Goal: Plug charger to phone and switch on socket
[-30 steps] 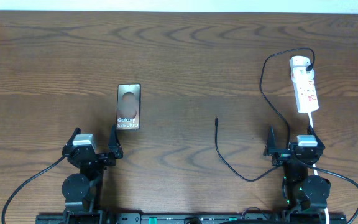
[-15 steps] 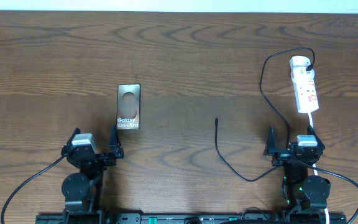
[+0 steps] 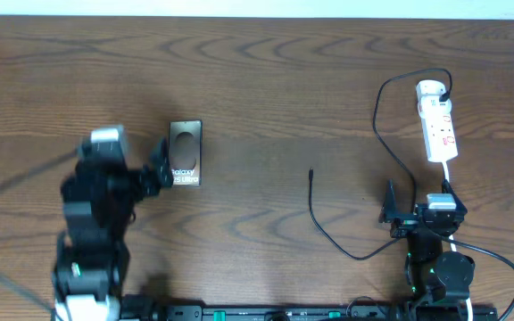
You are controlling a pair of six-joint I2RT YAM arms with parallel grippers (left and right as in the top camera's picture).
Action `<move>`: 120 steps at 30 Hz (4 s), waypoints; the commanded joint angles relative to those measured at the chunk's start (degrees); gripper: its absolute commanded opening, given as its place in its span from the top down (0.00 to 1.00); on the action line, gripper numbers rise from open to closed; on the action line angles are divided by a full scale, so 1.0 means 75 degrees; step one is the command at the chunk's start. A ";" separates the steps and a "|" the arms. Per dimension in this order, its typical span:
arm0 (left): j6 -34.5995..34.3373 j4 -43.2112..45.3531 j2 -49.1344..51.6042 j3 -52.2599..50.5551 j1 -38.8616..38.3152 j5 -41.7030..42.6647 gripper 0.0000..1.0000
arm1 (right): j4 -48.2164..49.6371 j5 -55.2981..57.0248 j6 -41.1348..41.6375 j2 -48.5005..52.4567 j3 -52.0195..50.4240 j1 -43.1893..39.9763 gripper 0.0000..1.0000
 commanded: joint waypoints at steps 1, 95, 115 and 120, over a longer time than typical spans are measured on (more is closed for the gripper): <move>0.0000 -0.0956 0.1655 0.1728 -0.0023 0.0449 0.02 | -0.0032 0.0061 -0.0096 -0.0050 -0.0009 0.0122 0.01; -0.0224 -0.5234 0.9565 0.6408 -0.0755 -0.0417 0.02 | -0.0032 0.0061 -0.0096 -0.0050 -0.0009 0.0122 0.01; -0.0067 -0.4992 0.9573 0.6397 -0.0988 -0.0446 0.02 | -0.0032 0.0061 -0.0093 -0.0050 -0.0009 0.0122 0.01; -0.0067 -0.4873 0.9585 0.6292 -0.0988 -0.0446 0.02 | -0.0032 0.0058 -0.0093 -0.0050 -0.0009 0.0122 0.01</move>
